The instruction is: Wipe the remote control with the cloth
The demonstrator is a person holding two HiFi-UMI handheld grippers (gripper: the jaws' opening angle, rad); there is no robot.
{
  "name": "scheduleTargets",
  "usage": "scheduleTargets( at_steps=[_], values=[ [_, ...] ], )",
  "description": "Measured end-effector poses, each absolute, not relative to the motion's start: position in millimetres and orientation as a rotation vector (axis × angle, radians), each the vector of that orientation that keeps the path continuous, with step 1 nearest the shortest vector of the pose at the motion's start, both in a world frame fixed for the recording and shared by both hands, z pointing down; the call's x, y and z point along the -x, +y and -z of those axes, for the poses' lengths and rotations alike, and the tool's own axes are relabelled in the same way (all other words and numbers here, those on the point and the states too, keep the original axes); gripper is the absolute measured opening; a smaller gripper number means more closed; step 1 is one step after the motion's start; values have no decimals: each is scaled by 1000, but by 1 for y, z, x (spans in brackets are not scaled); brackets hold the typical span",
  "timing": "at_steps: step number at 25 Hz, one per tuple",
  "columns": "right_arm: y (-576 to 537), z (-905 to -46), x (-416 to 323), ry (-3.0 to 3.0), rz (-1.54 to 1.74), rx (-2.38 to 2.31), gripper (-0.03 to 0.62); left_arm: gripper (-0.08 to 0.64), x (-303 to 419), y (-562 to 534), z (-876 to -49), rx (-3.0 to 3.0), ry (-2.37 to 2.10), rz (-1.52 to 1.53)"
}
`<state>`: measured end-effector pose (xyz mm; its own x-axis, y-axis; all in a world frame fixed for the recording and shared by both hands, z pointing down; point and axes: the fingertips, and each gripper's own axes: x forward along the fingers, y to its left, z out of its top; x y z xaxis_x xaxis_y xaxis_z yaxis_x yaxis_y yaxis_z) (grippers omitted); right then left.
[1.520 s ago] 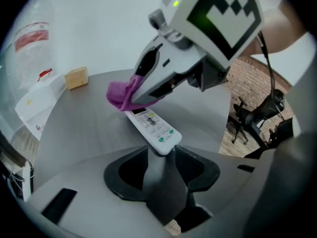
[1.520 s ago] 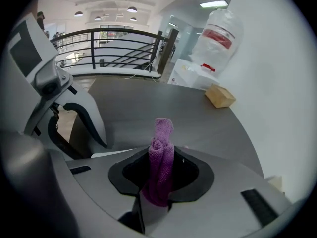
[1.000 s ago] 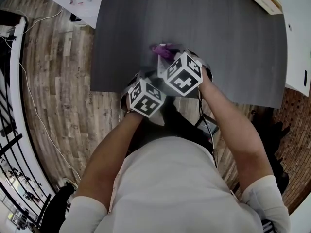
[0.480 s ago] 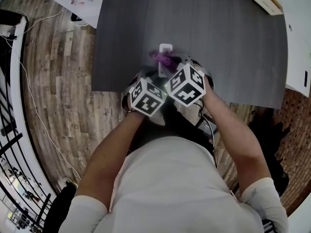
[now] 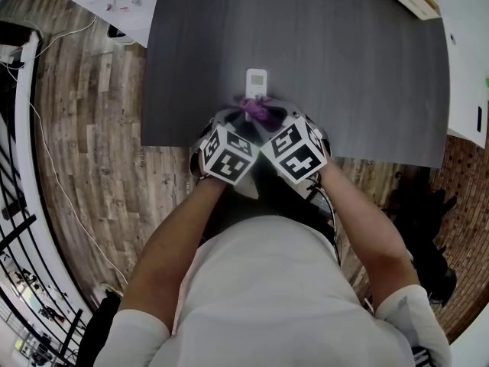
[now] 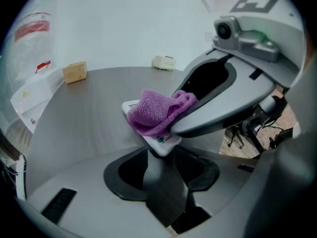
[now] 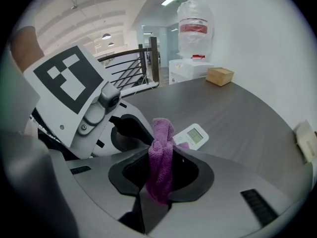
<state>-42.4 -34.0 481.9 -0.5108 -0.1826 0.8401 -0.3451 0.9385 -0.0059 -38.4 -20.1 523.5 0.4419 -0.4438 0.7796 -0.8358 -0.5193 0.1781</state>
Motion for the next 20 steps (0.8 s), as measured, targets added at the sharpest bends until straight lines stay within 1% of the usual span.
scheduleTargets(
  at_steps=[4, 10, 15, 20],
  values=[
    [-27, -482, 36, -2121, -304, -363, 103, 169, 40, -20, -522, -2136, -1078, -915],
    [-28, -483, 32, -2110, -435, -362, 101, 141, 43, -22, -524, -2121, -1104, -917],
    [-25, -483, 35, -2075, -418, -370, 103, 135, 40, -20, -523, -2156, -1089, -978],
    [-21, -485, 40, -1977, -324, -327, 103, 127, 38, -20, -525, -2194, -1064, -1052]
  ],
)
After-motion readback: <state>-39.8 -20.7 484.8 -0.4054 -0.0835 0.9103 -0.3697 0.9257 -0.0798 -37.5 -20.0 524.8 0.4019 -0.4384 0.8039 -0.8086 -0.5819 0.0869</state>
